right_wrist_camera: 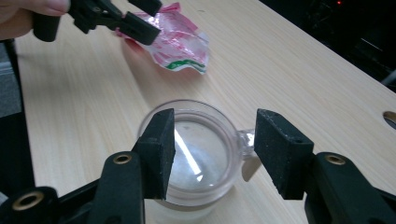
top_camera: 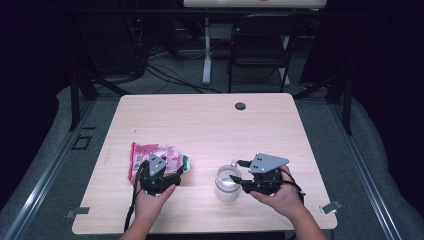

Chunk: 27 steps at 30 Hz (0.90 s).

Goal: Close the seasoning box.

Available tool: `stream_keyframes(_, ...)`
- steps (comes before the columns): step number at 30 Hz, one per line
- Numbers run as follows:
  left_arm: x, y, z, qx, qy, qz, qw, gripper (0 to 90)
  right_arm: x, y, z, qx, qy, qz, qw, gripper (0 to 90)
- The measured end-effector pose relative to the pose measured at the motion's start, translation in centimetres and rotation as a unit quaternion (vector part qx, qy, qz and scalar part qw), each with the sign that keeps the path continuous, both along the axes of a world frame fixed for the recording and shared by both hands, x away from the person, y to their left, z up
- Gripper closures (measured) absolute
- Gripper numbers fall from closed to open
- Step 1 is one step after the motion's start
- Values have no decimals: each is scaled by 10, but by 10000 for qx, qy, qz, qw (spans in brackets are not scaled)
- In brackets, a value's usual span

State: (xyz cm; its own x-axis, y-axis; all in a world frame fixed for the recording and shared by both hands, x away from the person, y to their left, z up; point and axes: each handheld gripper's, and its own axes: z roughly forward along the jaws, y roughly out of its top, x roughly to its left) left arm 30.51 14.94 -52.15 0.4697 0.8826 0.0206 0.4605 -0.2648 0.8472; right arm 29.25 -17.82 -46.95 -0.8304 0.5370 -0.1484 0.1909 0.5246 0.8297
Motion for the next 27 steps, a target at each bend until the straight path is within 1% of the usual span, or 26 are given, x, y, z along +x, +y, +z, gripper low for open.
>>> stream_keyframes(4,1,2,0,-8,-13,13,10000,313,5,-9,-1,51,19,-266,9996,485)
stream_keyframes(6,1,2,0,-17,-9,30,10000,313,8,-14,-1,115,73,-396,9991,486)
stream_keyframes(11,2,4,0,-38,-4,66,10000,313,15,-26,-5,187,152,-764,9968,489)
stream_keyframes(12,2,4,0,-33,0,75,10000,313,16,-28,-6,173,169,-848,9961,489)
stream_keyframes(14,2,5,0,-27,5,85,10000,313,19,-33,-8,231,204,-1032,9942,489)
stream_keyframes(17,3,6,0,-30,2,98,9999,314,22,-38,-12,262,236,-1222,9919,489)
stream_keyframes(19,3,6,0,-22,18,105,9999,316,25,-41,-15,312,279,-1308,9905,489)
stream_keyframes(21,3,7,0,-14,24,109,9999,316,27,-45,-19,311,355,-1418,9888,489)
stream_keyframes(24,3,7,-1,-12,35,116,9999,316,31,-49,-24,312,432,-1506,9872,489)
stream_keyframes(25,3,7,-1,-12,33,117,9999,316,32,-50,-26,327,487,-1552,9861,489)
stream_keyframes(27,4,7,-1,-7,36,116,9999,316,33,-52,-28,342,518,-1597,9852,489)
